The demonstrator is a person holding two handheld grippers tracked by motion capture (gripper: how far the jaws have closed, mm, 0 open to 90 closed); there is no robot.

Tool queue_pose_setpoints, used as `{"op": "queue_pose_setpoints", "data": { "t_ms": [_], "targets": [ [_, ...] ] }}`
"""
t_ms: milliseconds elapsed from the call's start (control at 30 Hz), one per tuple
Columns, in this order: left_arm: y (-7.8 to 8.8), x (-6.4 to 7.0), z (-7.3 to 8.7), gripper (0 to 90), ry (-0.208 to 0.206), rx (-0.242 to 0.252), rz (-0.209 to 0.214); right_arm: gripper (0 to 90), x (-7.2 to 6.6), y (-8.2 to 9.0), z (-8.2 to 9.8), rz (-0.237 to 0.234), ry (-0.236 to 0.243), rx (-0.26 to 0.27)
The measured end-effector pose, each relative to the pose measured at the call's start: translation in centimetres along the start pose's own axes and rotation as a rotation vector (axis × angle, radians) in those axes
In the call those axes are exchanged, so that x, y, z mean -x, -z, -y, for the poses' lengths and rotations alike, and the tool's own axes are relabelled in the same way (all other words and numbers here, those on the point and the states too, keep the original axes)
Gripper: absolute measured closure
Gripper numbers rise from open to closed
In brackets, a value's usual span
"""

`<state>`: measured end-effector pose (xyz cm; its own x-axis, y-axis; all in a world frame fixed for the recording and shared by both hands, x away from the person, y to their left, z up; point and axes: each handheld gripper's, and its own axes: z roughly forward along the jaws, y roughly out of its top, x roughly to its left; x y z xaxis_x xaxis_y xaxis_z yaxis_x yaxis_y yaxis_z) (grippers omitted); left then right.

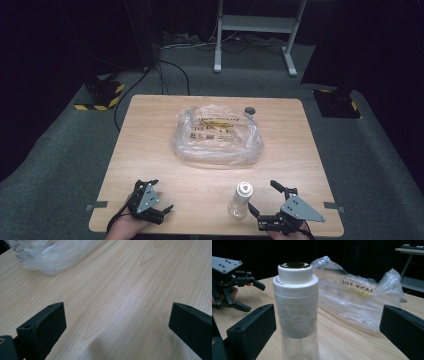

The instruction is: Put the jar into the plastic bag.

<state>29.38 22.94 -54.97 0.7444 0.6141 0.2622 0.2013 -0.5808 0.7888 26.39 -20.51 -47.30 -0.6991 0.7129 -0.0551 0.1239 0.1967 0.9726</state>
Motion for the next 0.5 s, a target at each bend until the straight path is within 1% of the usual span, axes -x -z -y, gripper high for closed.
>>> {"op": "queue_pose_setpoints", "data": {
  "t_ms": [33, 100, 167, 300, 333, 400, 500],
  "targets": [
    [0.0, 0.0, 0.0, 1.5, 0.000, 0.000, 0.000, 0.1, 0.0, 0.0, 0.0, 0.000, 0.000, 0.000],
    [0.0, 0.0, 0.0, 1.5, 0.002, 0.002, 0.002, 0.1, -0.3, -0.4, -0.1, -0.018, -0.003, -0.002],
    [0.0, 0.0, 0.0, 1.5, 0.002, 0.002, 0.002, 0.2, -0.4, -0.7, -0.1, -0.024, 0.004, 0.000],
    [0.1, 0.0, 0.0, 1.5, 0.000, 0.004, 0.005, 1.5, -0.8, -1.4, -0.2, -0.049, 0.000, -0.006],
    [0.1, 0.0, 0.0, 1.5, 0.000, 0.004, 0.005, 1.5, -0.8, -1.4, -0.2, -0.049, 0.000, -0.006],
    [0.1, 0.0, 0.0, 1.5, -0.002, 0.006, 0.006, 5.2, -0.9, -1.9, -0.1, -0.067, -0.016, -0.011],
    [0.1, 0.0, 0.0, 1.5, -0.003, 0.007, 0.008, 11.4, -0.9, -2.2, 0.0, -0.094, -0.017, -0.010]
  ]
}}
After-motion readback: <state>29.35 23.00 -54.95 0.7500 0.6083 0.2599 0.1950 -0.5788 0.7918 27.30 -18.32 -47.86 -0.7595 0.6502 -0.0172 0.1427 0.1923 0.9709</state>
